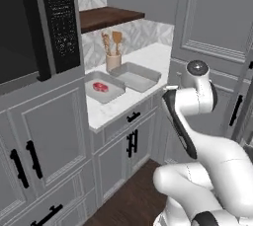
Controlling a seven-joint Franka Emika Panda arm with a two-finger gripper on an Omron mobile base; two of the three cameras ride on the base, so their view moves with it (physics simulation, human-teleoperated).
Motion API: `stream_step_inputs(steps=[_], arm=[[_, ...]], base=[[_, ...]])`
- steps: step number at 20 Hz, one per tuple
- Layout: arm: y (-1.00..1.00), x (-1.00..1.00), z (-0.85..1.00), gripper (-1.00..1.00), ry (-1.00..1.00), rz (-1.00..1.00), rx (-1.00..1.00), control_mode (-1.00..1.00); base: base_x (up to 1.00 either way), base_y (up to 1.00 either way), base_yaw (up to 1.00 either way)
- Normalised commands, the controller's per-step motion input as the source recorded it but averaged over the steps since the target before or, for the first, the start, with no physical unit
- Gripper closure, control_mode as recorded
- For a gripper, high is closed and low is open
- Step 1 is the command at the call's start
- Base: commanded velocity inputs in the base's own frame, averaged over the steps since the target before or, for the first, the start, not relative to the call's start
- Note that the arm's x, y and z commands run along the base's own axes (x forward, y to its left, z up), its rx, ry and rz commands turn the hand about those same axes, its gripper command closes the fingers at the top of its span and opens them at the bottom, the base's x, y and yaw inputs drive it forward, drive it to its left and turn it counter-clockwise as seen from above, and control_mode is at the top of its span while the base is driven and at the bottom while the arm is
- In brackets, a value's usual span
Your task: Place one lemon wedge and one steak in each tupperware on the nearby counter, to pack two identical lunches.
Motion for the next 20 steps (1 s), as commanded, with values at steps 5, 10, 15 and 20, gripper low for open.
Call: stream_step_inputs(steps=[5, 10, 15, 20], arm=[[0.00, 0.00, 0.00, -1.00, 0.00, 0.00, 0.00, 1.00], [0.00, 0.00, 0.00, -1.00, 0.00, 0.00, 0.00, 1.00], [0.00, 0.00, 0.00, -1.00, 0.00, 0.00, 0.00, 1.00], [0.00, 0.00, 0.00, -1.00, 0.00, 0.00, 0.00, 1.00]], base=[[-1.00, 0.49, -0.48], [-0.77, 0.14, -0.75], [0.09, -0.69, -0.85], [0.19, -0.90, -0.52]])
